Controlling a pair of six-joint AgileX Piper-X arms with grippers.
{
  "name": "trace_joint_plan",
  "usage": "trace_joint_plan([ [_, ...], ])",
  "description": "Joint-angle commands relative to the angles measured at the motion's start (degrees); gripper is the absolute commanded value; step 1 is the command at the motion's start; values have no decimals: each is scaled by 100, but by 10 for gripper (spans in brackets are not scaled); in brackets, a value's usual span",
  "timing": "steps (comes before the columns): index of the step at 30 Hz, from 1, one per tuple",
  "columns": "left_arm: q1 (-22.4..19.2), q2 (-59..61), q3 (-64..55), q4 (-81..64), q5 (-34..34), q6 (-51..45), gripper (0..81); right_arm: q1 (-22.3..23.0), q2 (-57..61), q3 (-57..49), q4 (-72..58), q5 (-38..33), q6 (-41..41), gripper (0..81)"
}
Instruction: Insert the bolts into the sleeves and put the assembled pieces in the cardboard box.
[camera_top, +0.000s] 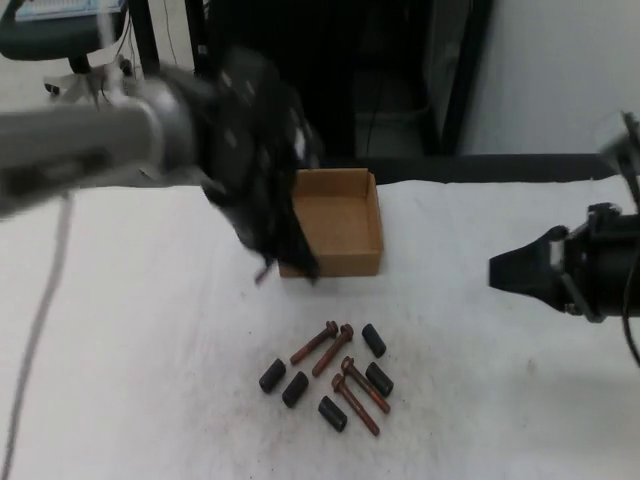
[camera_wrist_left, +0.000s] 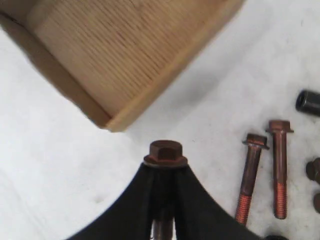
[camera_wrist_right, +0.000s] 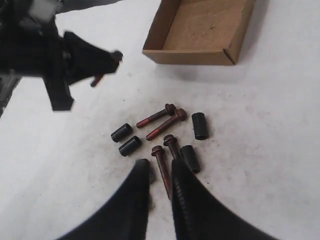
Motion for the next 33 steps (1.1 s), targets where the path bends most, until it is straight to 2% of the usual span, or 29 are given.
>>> trace_joint_plan([
  [1, 279, -850, -42, -51, 158, -648, 2, 385, 173, -69, -132, 24, -138, 160],
  [5, 732, -1614, 5, -51, 1137, -1465, 2, 764, 908, -288, -239, 133, -43, 160],
  [9, 1070, -2391, 313, -43, 1704, -1602, 2, 1191, 1978, -1128, 100, 494, -488, 160],
  [12, 1231, -2941, 700, -26, 1715, -1454, 2, 1497, 2828, -2010, 893, 1054, -1148, 167],
  [16, 1357, -3566, 1279, -8, 1663, -1378, 2, 1798, 3786, -3229, 2265, 2054, -2018, 253],
  [18, 1360, -3771, 1565, -8, 1663, -1378, 2, 1901, 4148, -3736, 2738, 2502, -2250, 298],
  [21, 1360, -3960, 1908, -8, 1663, -1378, 2, 2025, 4539, -4227, 3167, 2883, -2332, 312],
  [29, 1360, -4028, 2476, -8, 1663, -1378, 2, 2195, 4952, -4493, 3117, 3598, -2363, 312],
  [33, 1360, -4028, 2588, -8, 1663, -1378, 2, 2193, 5231, -4511, 3132, 3651, -2363, 312],
])
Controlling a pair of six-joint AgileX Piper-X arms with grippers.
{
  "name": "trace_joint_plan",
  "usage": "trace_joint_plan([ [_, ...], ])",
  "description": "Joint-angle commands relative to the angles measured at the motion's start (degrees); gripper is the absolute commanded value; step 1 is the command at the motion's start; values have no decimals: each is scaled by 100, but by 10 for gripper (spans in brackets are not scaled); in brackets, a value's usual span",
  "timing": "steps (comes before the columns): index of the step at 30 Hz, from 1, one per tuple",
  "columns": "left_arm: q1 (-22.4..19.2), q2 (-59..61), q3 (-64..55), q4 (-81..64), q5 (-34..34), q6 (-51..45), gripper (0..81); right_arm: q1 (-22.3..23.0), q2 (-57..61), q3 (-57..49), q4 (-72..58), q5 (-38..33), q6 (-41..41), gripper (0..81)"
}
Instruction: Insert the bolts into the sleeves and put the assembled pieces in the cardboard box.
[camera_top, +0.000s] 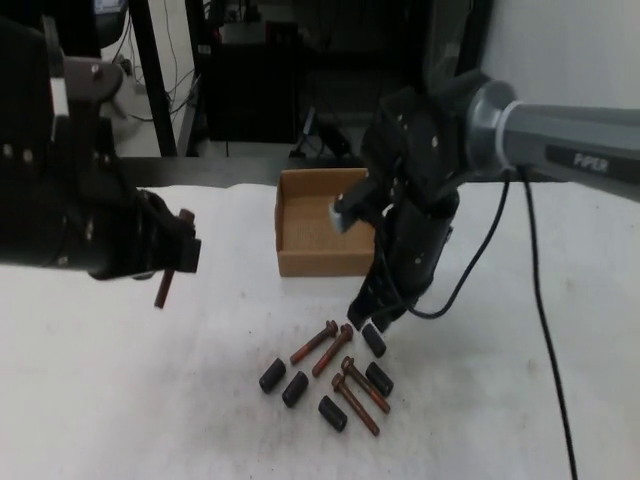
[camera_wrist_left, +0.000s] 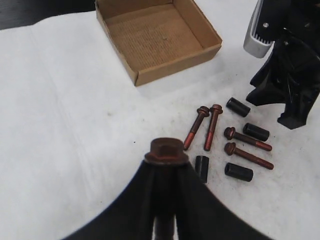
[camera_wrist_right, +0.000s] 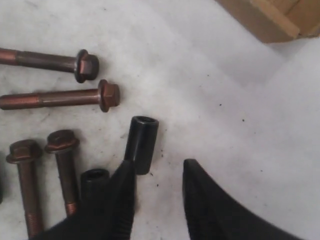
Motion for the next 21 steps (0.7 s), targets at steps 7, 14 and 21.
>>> trace_joint_plan([
  [7, 9, -71, 26, -67, 29, 11, 2, 73, 333, -48, -250, 53, -14, 312],
  [14, 9, -71, 26, -67, 29, 11, 2, 163, 333, -252, -195, 53, -14, 312],
  [21, 9, -71, 26, -67, 29, 11, 2, 212, 333, -271, -209, 53, -14, 312],
])
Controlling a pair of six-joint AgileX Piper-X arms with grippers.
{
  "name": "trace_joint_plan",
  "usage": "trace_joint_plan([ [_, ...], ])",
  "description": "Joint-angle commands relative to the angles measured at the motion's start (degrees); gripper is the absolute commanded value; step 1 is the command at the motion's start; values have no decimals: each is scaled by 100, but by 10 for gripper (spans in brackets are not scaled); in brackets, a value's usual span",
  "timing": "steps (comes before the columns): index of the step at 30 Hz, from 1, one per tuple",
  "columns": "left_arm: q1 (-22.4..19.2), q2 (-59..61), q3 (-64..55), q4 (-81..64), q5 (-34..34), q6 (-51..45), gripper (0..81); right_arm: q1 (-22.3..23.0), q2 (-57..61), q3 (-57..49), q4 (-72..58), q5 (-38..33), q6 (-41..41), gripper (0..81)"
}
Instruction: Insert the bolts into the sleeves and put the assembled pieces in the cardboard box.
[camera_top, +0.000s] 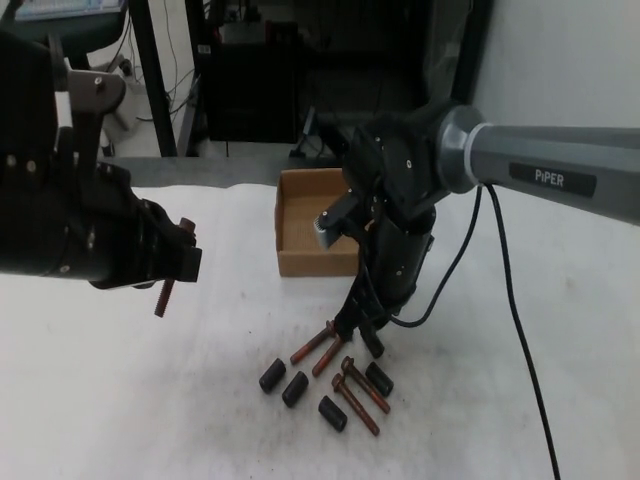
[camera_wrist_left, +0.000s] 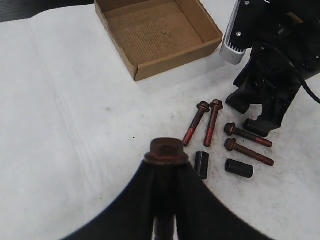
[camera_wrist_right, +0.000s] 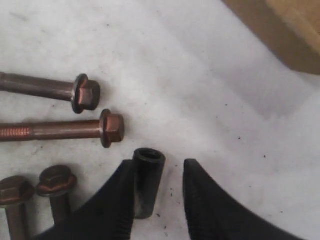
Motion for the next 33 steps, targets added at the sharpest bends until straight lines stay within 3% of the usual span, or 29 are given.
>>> trace_joint_plan([
  [1, 9, -71, -15, -67, 29, 11, 2, 38, -11, -60, 30, 20, -16, 312],
  [33, 9, -71, -15, -67, 29, 11, 2, 36, -11, 402, -469, -34, -16, 312],
])
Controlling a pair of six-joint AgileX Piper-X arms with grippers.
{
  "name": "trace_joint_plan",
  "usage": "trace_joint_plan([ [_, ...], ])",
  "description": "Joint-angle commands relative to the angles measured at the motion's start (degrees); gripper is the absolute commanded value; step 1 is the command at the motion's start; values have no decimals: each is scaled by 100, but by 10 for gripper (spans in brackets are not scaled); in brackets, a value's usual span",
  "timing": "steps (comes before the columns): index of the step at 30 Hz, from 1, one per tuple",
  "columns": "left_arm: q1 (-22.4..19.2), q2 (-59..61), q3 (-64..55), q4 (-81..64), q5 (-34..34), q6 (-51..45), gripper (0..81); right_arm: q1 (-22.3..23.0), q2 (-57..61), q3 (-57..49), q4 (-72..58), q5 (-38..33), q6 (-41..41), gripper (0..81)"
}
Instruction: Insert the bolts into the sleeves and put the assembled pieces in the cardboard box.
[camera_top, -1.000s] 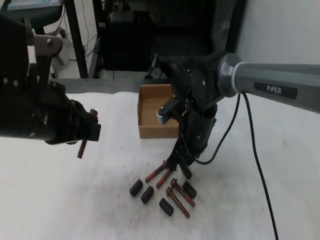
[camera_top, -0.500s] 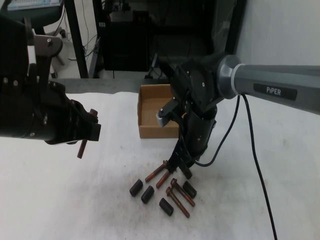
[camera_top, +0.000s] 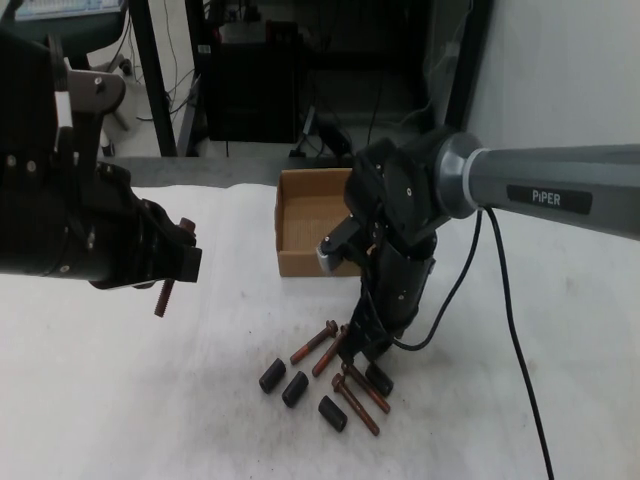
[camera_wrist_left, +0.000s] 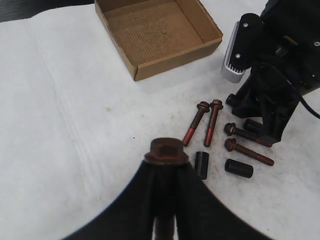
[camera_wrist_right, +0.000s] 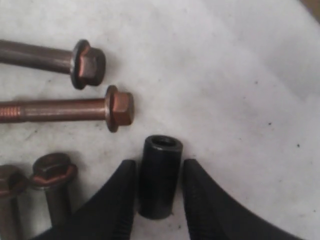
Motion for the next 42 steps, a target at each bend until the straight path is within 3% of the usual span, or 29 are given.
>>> trace_joint_plan([
  [1, 9, -71, -15, -67, 29, 11, 2, 13, -11, 6, -115, 0, -16, 312],
  [17, 9, -71, -15, -67, 29, 11, 2, 13, 343, 13, 343, 0, -16, 309],
  [19, 9, -71, -15, -67, 29, 11, 2, 13, 343, 13, 358, 0, -16, 242],
  [21, 9, -71, -15, -67, 29, 11, 2, 13, 343, 13, 380, 0, -16, 47],
  [22, 9, -71, -15, -67, 29, 11, 2, 13, 343, 13, 394, 0, -5, 3],
  [25, 9, -71, -15, -67, 29, 11, 2, 13, 293, -21, 420, -85, -15, 8],
  [29, 9, -125, -40, -135, 29, 11, 2, -12, -46, -219, 511, -546, -15, 8],
  [33, 9, -406, -40, -763, 148, -160, 2, -84, -896, -296, 396, -1456, 75, 8],
  [39, 9, -717, -24, -3422, 1248, -1067, 2, -180, -2245, -121, 124, -3741, 438, 8],
  [42, 9, -585, -18, -4921, 1900, -1825, 2, -180, -2862, 374, -883, -3965, 505, 8],
])
